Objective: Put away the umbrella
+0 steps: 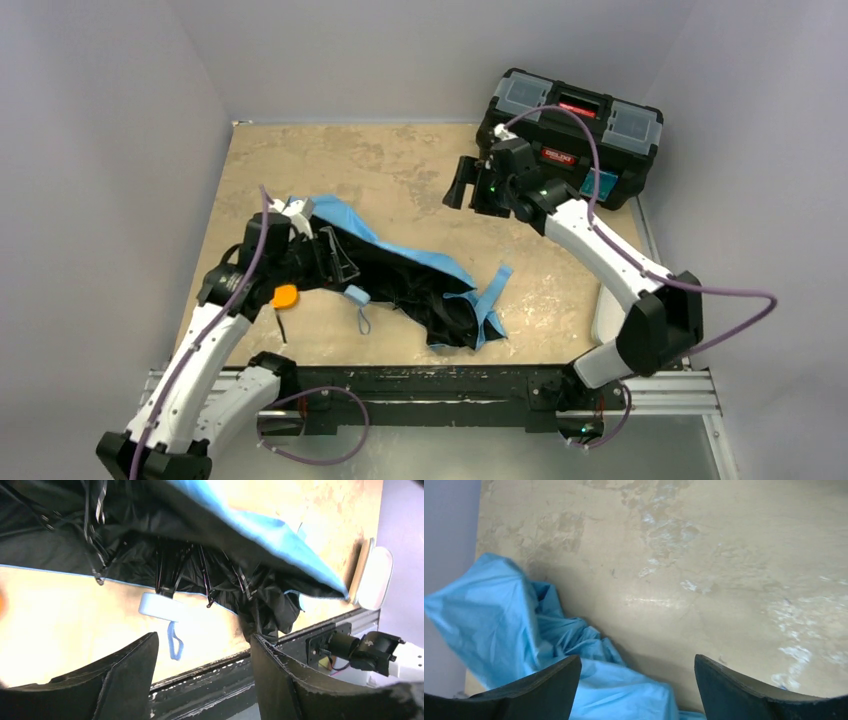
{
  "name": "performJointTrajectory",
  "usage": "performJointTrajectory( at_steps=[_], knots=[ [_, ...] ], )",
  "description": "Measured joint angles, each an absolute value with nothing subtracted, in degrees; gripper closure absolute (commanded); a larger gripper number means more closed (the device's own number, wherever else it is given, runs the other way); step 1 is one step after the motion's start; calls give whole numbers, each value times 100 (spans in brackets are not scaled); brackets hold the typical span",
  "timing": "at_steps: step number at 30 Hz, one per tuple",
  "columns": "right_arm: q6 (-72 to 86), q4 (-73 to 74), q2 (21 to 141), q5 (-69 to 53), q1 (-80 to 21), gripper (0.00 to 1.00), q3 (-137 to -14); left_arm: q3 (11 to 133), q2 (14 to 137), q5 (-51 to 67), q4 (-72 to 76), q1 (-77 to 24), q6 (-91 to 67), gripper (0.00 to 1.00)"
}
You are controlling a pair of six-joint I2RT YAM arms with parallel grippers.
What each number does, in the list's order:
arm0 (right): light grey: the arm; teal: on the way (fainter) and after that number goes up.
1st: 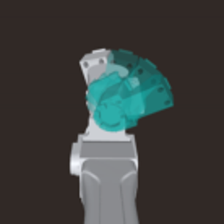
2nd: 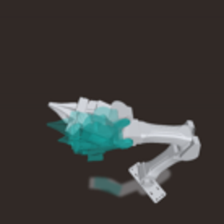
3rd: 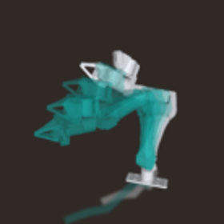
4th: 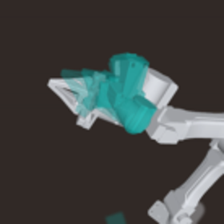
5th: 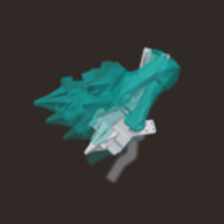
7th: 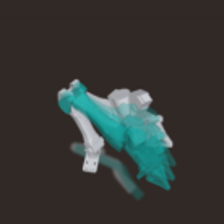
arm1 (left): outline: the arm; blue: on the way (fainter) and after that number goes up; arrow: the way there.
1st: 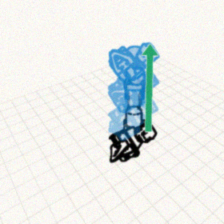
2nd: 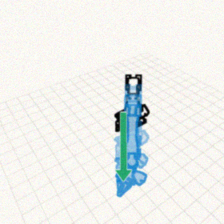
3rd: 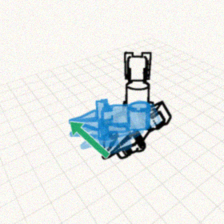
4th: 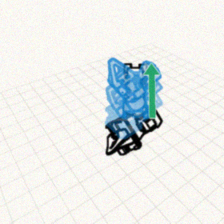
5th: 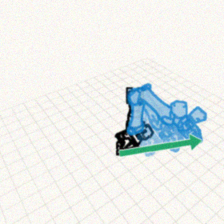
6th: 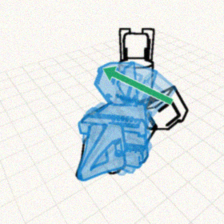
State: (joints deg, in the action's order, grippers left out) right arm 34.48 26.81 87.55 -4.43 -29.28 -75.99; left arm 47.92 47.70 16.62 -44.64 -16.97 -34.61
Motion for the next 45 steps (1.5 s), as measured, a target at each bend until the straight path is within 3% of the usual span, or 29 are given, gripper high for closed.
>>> performJointTrajectory(
  at_steps=[8, 16, 19, 26, 33, 37, 45],
  knots=[
    [3651, 2591, 7651, 8, -2936, 26, -6233, 6005, 4296, 246, -5603, -1697, -3151, 35],
    [4027, 2969, 7839, 242, -3389, 28, -5245, 7299, 6193, -1085, -5601, -1249, -2727, 41],
    [4294, 2965, 7581, 401, -3647, 32, -4928, 7376, 6928, -1076, -5382, -607, -2722, 45],
    [5100, 3065, 6709, 932, -3852, 35, -3929, 7360, 8313, -792, -4904, 648, -2862, 40],
    [5618, 3291, 7107, 1476, -3868, 36, -3732, 7360, 9360, -722, -4543, 843, -3089, 41],
    [5714, 3280, 7360, 1496, -3951, 38, -3566, 7360, 9826, -615, -4375, 915, -3218, 46],
    [5712, 2926, 7769, 1212, -4287, 43, -3854, 7323, 10082, -82, -4313, 840, -3548, 49]
  ],
)
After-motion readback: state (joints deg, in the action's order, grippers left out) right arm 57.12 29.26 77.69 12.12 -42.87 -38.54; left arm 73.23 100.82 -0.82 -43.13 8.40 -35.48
